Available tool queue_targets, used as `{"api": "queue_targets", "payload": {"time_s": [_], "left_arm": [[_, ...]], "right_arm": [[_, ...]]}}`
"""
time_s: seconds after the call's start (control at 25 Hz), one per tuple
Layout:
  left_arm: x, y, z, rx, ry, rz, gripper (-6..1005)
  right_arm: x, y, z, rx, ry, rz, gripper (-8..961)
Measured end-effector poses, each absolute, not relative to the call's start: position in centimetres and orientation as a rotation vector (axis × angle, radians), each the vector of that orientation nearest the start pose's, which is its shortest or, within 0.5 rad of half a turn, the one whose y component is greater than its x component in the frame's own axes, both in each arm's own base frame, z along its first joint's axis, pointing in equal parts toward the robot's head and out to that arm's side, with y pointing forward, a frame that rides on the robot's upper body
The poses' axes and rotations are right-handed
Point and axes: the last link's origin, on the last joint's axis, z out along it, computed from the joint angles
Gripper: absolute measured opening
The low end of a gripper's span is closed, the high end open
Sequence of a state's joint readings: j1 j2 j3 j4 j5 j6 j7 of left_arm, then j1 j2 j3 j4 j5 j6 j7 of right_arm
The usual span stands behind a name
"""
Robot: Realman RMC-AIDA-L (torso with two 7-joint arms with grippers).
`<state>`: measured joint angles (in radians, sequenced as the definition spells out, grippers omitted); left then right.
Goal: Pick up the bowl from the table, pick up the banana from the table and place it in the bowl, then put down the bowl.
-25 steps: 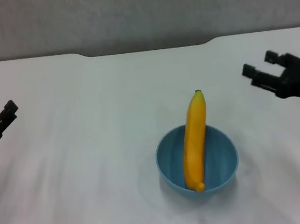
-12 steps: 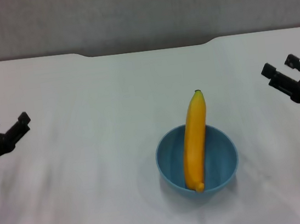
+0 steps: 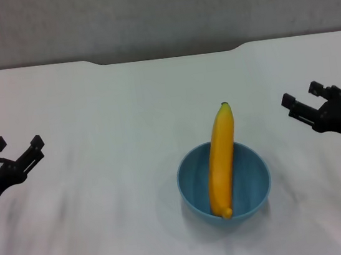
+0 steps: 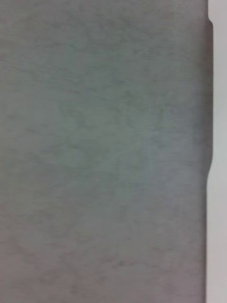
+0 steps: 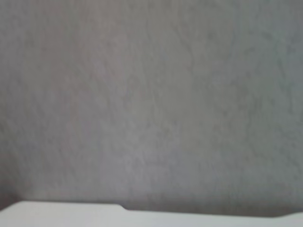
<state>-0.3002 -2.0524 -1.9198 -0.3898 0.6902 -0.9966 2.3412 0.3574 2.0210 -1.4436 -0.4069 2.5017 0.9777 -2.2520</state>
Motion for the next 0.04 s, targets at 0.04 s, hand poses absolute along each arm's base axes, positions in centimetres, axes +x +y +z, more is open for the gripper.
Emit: {"api": "queue_targets", "payload": {"time_s": [0.04], "left_arm": [[-34.8,32.59,1.02,-1.813,-0.762,-0.77,908]], "right_arm": [[31.8,34.39,-1.28,-2.008,0.773,0.781,803]]}}
